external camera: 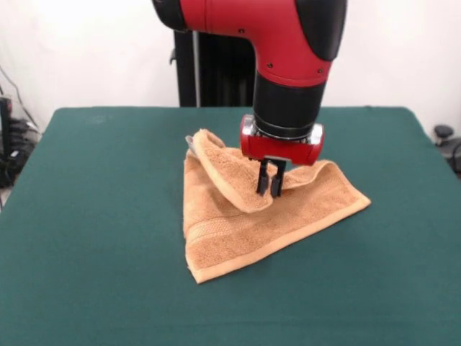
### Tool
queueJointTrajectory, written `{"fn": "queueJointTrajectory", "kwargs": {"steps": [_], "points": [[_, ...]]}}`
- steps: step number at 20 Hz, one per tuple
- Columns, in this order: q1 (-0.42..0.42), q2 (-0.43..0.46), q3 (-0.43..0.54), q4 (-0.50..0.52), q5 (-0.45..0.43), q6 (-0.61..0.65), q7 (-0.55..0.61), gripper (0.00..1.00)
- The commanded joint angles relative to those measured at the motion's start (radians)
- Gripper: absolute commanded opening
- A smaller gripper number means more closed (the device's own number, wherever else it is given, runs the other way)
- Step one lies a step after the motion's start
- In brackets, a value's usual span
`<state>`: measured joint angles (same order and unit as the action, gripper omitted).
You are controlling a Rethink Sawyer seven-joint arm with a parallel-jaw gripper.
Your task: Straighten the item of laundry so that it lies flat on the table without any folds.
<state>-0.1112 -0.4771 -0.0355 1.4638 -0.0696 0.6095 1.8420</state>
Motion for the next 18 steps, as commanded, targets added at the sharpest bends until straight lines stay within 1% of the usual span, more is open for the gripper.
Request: {"fn": "queueJointTrajectory", "kwargs": {"steps": [1,10,15,18], "points": [[-0.068,-0.036,0.094,0.049,-0.011,0.108,-0.038,0.0],[-0.094,-0.017,0.118,0.056,-0.026,0.061,-0.024,0.0],[-0.088,-0.021,0.111,0.049,-0.039,0.074,-0.018,0.0],[-0.081,-0.022,0.099,0.049,-0.036,0.086,0.01,0.0]]}}
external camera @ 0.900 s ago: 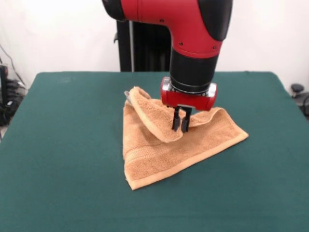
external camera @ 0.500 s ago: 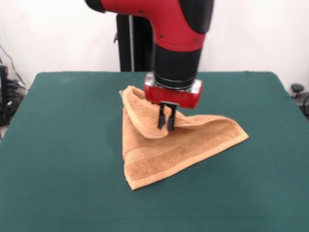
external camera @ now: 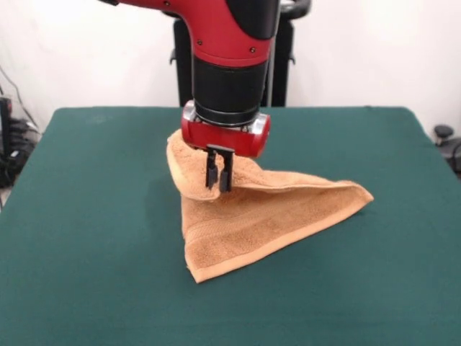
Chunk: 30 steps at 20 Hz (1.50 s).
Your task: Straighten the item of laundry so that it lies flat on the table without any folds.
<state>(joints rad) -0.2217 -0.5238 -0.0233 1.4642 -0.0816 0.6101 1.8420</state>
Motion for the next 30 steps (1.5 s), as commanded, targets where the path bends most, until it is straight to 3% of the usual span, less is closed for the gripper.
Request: {"fn": "queueJointTrajectory", "kwargs": {"steps": [1,10,19,30], "points": [[0.03,0.025,0.085,0.049,-0.021,0.093,0.017,0.0],[0.071,-0.05,0.061,0.141,-0.001,0.072,0.096,0.0],[0.129,-0.144,0.033,0.215,0.051,0.143,0.175,0.0],[0.179,-0.171,0.008,0.293,0.092,0.088,0.245,0.0]]}}
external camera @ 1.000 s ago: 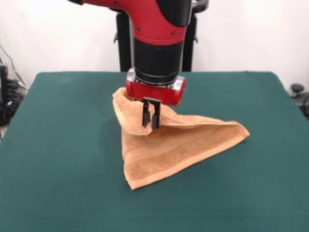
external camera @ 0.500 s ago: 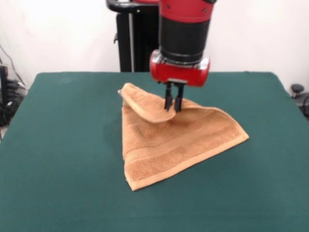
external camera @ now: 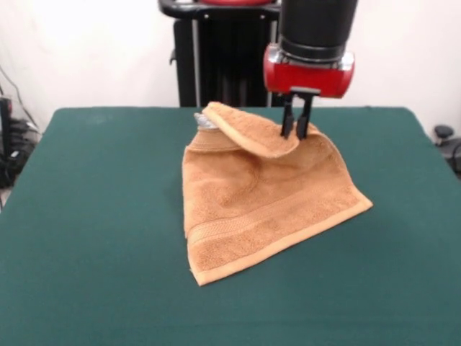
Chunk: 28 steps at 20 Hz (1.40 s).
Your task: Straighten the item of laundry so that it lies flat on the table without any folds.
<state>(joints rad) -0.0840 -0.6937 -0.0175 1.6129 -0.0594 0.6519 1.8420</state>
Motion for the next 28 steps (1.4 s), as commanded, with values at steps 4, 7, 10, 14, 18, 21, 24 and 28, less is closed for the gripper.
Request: {"fn": "queueJointTrajectory", "kwargs": {"steps": [4,7,10,14,18,21,24,28], "points": [[0.053,-0.006,-0.002,0.182,0.082,-0.003,0.264,0.0],[0.065,-0.01,-0.006,0.218,0.089,-0.053,0.28,0.0],[0.081,-0.017,-0.017,0.271,0.098,-0.112,0.293,0.0],[0.123,-0.024,-0.047,0.34,0.096,-0.221,0.327,0.0],[0.166,-0.021,-0.075,0.394,0.089,-0.336,0.342,0.0],[0.159,-0.019,-0.059,0.43,0.109,-0.386,0.324,0.0],[0.161,-0.014,-0.059,0.454,0.115,-0.429,0.319,0.0],[0.183,0.005,-0.081,0.473,0.109,-0.511,0.33,0.0]]}}
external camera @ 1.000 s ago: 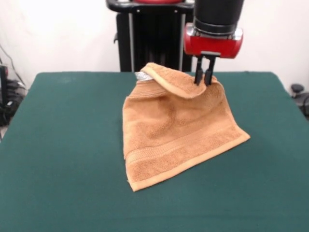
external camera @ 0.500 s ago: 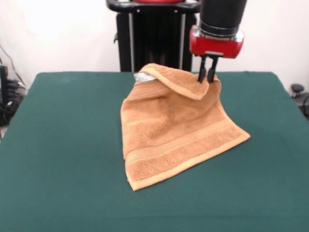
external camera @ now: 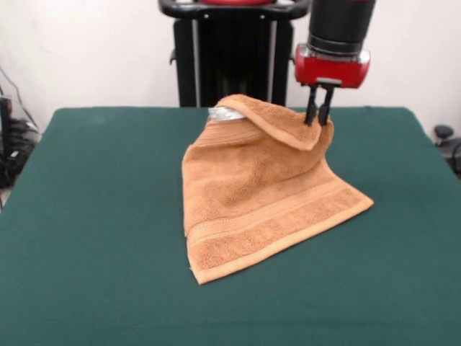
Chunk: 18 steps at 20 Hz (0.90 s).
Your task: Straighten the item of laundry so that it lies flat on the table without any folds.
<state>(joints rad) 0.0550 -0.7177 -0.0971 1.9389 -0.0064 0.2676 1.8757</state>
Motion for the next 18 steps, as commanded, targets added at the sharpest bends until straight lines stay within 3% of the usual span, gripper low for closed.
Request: {"fn": "queueJointTrajectory", "kwargs": {"steps": [1,10,18], "points": [[0.048,0.034,-0.004,0.154,0.058,-0.148,0.301,0.0],[0.03,0.058,-0.004,0.207,0.041,-0.327,0.286,0.0],[-0.06,0.014,0.022,0.328,-0.031,-0.453,0.255,0.0]]}}
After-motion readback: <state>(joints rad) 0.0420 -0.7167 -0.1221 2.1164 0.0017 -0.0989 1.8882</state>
